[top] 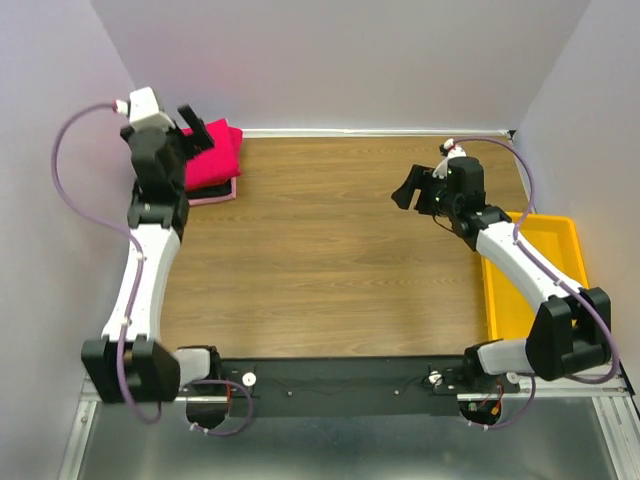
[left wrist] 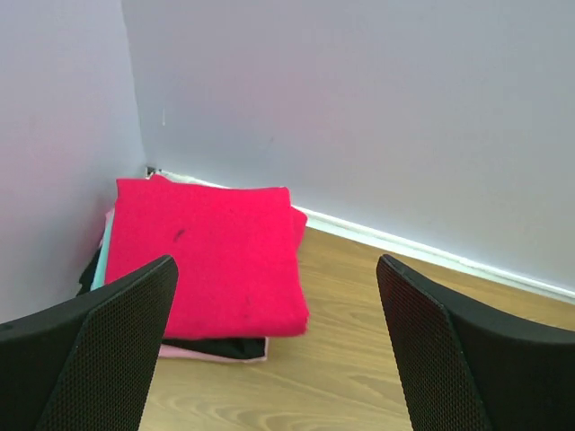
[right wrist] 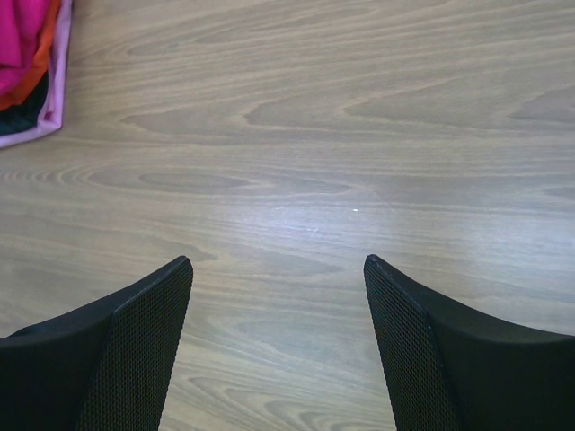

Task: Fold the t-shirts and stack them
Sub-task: Reset both grippers

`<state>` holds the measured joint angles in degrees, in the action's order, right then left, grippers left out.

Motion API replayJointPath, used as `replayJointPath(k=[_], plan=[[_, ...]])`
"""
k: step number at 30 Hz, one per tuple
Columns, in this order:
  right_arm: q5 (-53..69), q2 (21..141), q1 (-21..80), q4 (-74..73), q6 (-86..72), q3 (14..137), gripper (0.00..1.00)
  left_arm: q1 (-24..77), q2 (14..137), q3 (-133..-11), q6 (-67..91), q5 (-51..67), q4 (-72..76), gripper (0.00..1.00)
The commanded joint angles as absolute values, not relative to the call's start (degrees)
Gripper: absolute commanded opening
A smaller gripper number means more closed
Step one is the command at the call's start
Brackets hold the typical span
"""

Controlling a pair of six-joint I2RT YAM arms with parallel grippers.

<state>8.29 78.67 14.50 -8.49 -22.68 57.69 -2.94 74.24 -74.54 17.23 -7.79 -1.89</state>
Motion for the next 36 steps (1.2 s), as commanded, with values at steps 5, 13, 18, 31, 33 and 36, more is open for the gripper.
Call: replayJointPath(k=[5, 13, 18, 31, 33, 36], plan=[[-2.5, 73.5, 14.1, -5.6, -22.1, 54.7, 0.84, 6.9, 50.5, -42.7, 22.2, -21.8, 12.4, 0.98], [-5.4, 71.5, 14.2, -3.0, -21.5, 52.1, 0.84, 7.3, 47.9, -35.1, 17.9, -12.9, 13.9, 0.98], [-6.8, 71.1, 14.2, -2.6, -21.6, 51.5, 0.84, 7.4, 47.5, -34.4, 17.4, -12.0, 15.2, 0.99], [-9.5, 70.4, 14.1, -1.7, -21.3, 50.4, 0.84, 7.4, 47.8, -32.6, 15.4, -10.2, 19.8, 0.98], [-9.5, 70.6, 14.1, -1.5, -21.3, 50.4, 0.84, 7.4, 47.9, -32.6, 15.3, -10.2, 19.9, 0.99], [-9.6, 70.8, 14.1, -1.2, -21.3, 50.4, 0.84, 7.4, 47.6, -32.4, 14.9, -9.9, 20.0, 0.99]])
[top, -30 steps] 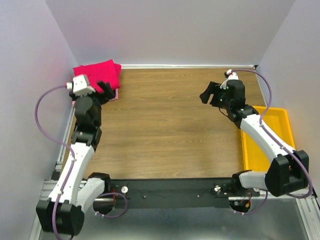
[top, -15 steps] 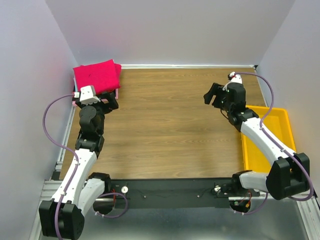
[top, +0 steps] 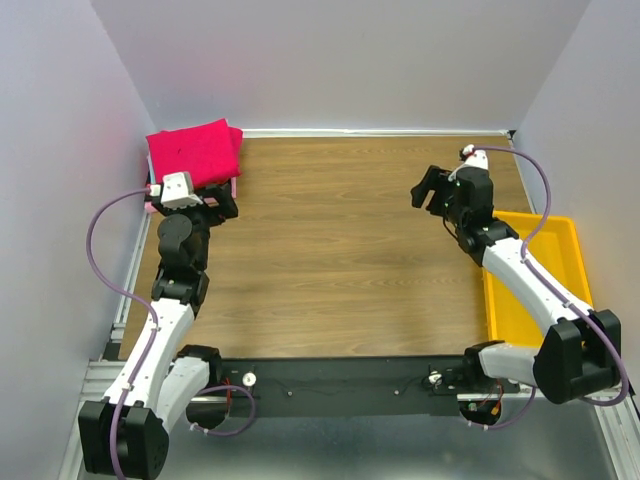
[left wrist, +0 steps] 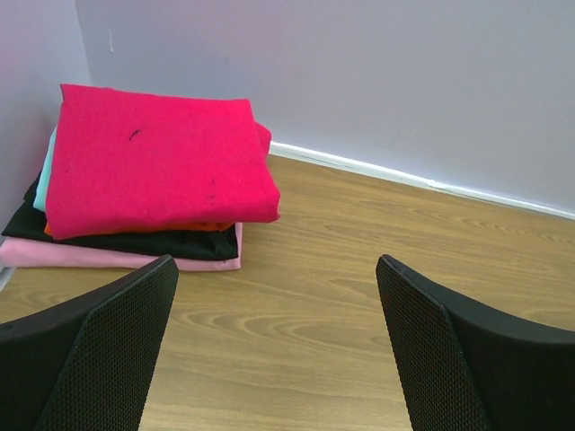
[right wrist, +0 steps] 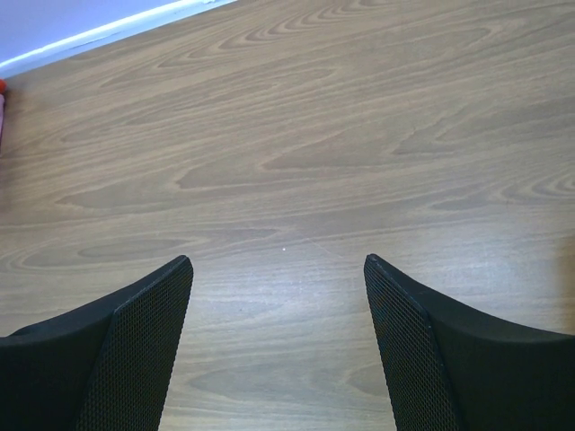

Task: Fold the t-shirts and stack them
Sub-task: Reset both grippers

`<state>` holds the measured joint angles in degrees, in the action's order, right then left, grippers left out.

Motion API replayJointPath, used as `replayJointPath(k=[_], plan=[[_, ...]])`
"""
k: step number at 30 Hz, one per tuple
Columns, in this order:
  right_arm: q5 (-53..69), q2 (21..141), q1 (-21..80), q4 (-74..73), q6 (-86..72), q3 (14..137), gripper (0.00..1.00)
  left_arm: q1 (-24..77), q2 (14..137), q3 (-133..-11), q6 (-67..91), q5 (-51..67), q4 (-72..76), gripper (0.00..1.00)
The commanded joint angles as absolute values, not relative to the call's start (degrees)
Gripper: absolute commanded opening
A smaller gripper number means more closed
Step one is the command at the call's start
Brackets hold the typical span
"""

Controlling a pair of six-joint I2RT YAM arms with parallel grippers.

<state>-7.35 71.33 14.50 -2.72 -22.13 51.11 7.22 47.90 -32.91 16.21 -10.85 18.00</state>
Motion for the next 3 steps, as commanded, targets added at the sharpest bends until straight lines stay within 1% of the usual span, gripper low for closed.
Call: replayJointPath(k=[1, 3], plan=[[-9.8, 70.8, 14.1, -1.2, -21.3, 50.3, 0.84, 7.4, 47.4, -32.3, 14.9, -9.9, 20.2, 0.99], [-10.5, 71.0, 14.1, -1.2, -21.3, 50.4, 0.84, 7.4, 47.2, -32.3, 15.5, -10.6, 20.2, 0.99]])
